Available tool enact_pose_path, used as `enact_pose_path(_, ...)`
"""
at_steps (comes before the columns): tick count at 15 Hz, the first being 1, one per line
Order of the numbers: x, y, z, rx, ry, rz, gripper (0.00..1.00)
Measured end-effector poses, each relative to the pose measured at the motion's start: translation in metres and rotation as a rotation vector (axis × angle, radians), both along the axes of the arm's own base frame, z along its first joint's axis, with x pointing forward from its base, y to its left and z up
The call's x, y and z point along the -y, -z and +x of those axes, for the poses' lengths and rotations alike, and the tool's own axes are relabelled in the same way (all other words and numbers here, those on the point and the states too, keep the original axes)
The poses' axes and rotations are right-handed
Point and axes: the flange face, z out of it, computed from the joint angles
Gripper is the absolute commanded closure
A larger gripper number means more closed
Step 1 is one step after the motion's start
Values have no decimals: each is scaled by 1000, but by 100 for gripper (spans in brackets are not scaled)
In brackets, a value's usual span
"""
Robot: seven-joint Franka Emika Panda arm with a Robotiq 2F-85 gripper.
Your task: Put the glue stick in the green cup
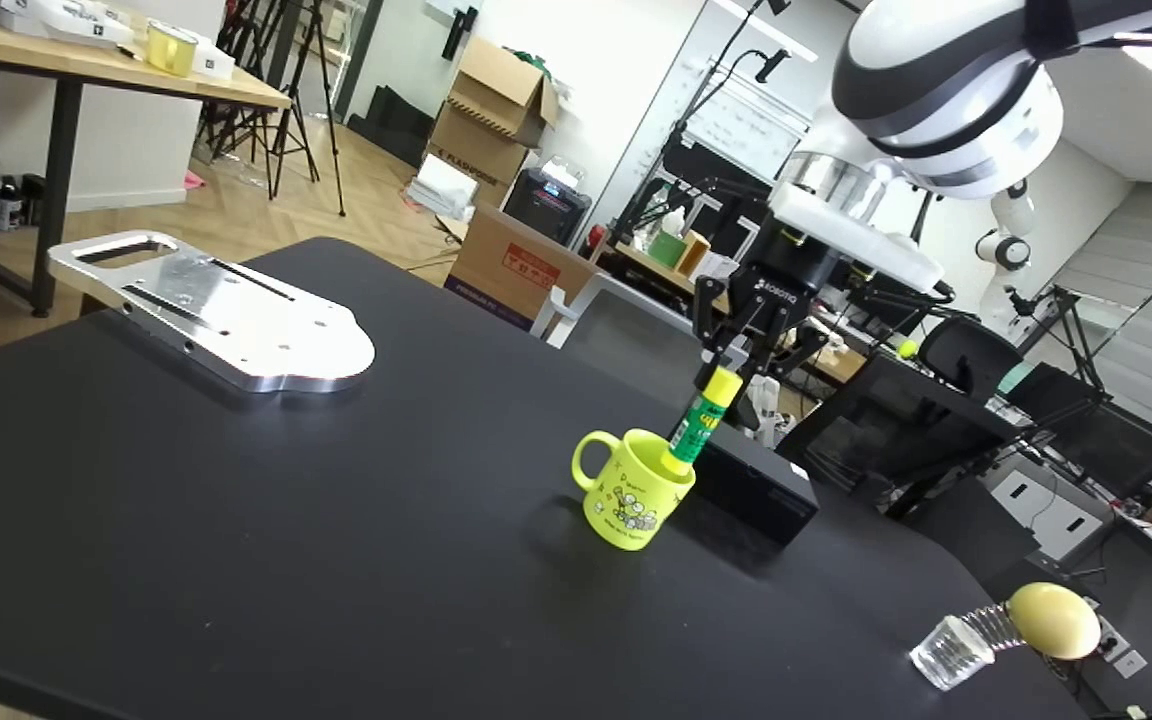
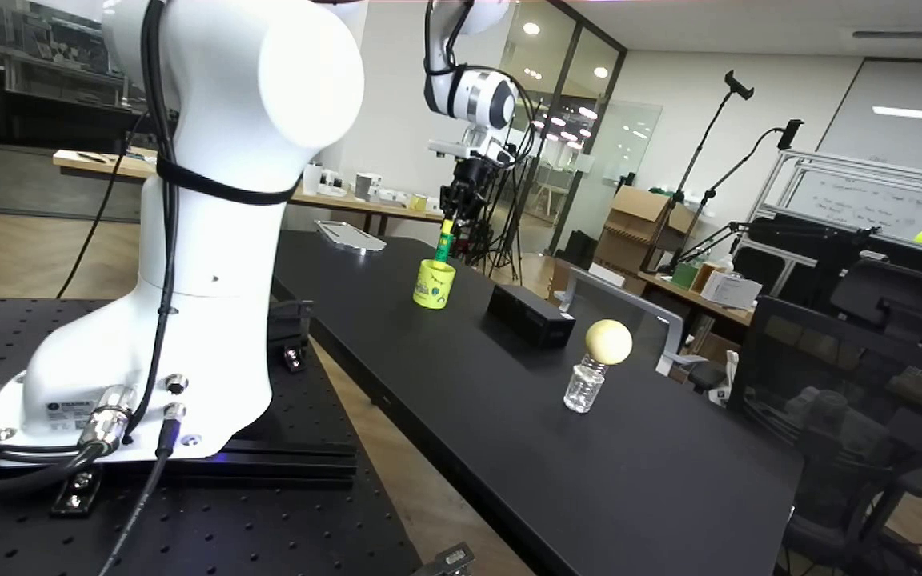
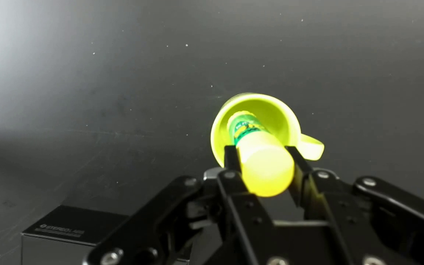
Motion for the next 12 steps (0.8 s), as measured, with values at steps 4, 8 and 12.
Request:
enact_pose_path(4, -24, 27, 7, 6, -49, 24, 91)
enact_pose_path(8, -30, 50, 14, 22, -71, 56, 91)
enact_pose_path(12, -31, 66, 14, 20, -83, 64, 91)
